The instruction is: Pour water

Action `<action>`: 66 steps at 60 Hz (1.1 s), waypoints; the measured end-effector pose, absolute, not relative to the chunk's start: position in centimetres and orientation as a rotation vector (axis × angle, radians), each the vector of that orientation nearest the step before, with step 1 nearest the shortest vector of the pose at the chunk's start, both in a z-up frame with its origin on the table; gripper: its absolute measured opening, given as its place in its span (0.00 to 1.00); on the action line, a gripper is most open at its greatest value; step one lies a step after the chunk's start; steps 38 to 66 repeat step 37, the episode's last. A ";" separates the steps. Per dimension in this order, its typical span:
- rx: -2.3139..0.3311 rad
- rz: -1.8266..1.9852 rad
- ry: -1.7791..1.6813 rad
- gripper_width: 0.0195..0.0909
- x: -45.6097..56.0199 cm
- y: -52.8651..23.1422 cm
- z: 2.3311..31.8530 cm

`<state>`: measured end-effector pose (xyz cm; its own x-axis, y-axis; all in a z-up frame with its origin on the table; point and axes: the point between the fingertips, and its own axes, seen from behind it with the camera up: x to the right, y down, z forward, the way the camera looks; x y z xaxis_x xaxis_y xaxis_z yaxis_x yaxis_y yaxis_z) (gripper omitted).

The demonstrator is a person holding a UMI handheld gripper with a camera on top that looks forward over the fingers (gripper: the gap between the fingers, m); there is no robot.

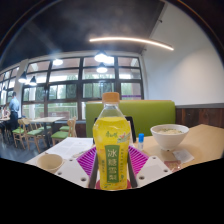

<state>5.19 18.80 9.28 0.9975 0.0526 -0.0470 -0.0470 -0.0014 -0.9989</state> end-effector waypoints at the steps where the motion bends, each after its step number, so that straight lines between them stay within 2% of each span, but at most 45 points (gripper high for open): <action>1: -1.586 0.073 -0.001 0.44 5.3 18.8 8.9; 2: -1.602 0.064 0.004 0.48 5.6 18.7 8.6; 7: -1.651 0.061 0.016 0.94 5.9 17.7 8.0; 12: -1.658 0.097 0.021 0.88 5.4 15.3 9.6; 23: -1.705 0.121 0.024 0.88 3.1 6.9 12.8; 37: -1.711 0.178 -0.002 0.88 -0.3 -5.7 14.2; 66: -1.711 0.178 -0.002 0.88 -0.3 -5.7 14.2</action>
